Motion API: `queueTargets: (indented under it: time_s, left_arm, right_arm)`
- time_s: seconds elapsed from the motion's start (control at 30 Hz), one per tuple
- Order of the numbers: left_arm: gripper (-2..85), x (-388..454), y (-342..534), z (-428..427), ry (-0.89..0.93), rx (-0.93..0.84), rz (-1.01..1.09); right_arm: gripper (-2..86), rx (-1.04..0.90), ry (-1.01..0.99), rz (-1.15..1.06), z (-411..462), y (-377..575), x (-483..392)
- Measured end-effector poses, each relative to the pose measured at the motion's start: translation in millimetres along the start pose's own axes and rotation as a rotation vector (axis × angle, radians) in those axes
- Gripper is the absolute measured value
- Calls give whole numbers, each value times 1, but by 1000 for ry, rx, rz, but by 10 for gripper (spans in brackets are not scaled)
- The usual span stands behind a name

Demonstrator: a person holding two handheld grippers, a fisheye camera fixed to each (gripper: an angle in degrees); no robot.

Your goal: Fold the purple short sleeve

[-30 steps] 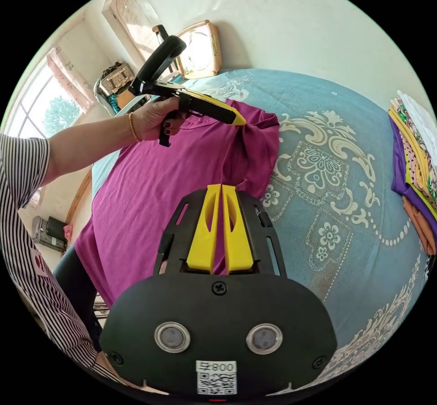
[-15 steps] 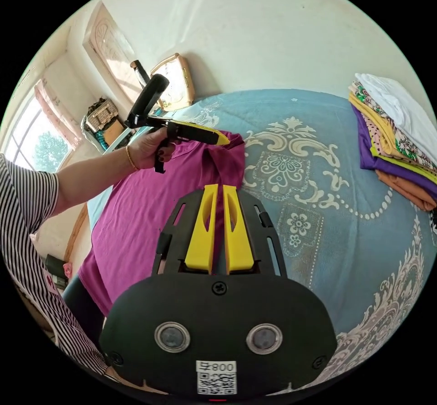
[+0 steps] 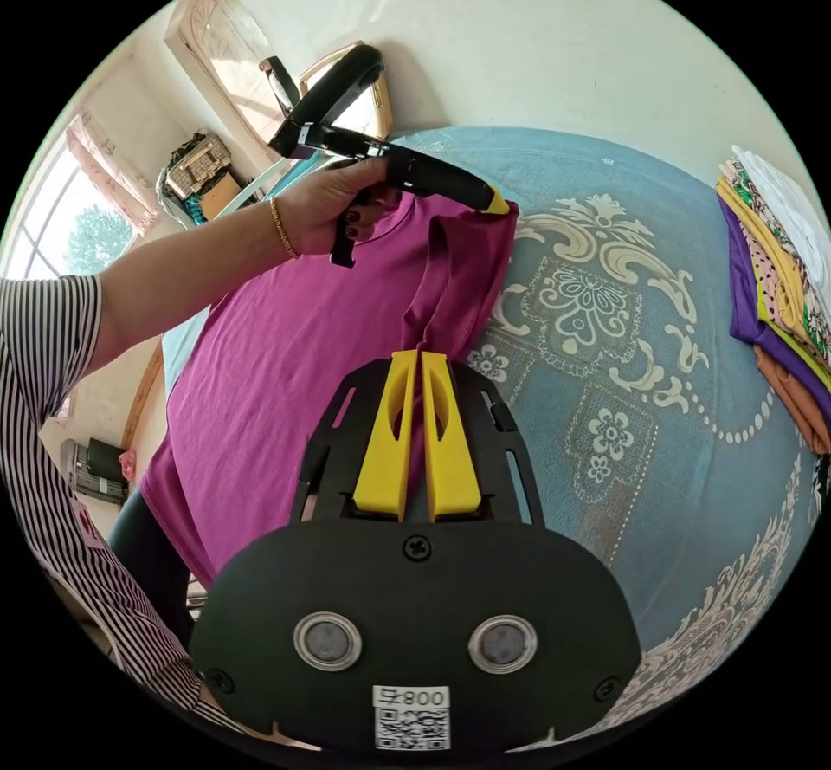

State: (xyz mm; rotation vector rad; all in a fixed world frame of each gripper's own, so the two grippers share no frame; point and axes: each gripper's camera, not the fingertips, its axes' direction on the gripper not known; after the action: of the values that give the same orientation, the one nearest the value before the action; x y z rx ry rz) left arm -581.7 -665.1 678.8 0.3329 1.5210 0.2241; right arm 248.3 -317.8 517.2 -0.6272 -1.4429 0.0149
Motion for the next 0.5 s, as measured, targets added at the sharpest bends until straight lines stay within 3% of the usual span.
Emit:
queueTargets:
  time_s: [0.17,0.37,0.5]
  left_arm:
    - [16,-5,-11,-4,49,-6,-61]
    - [6,26,-8,-43,60,119,-43]
    - [3,74,-5,-38,121,-5,71]
  right_arm:
    - [5,-35,22,-20,4,-6,-3]
    - [6,-29,-6,-4,0,-7,5]
    - [6,-28,8,-6,-2,-9,5]
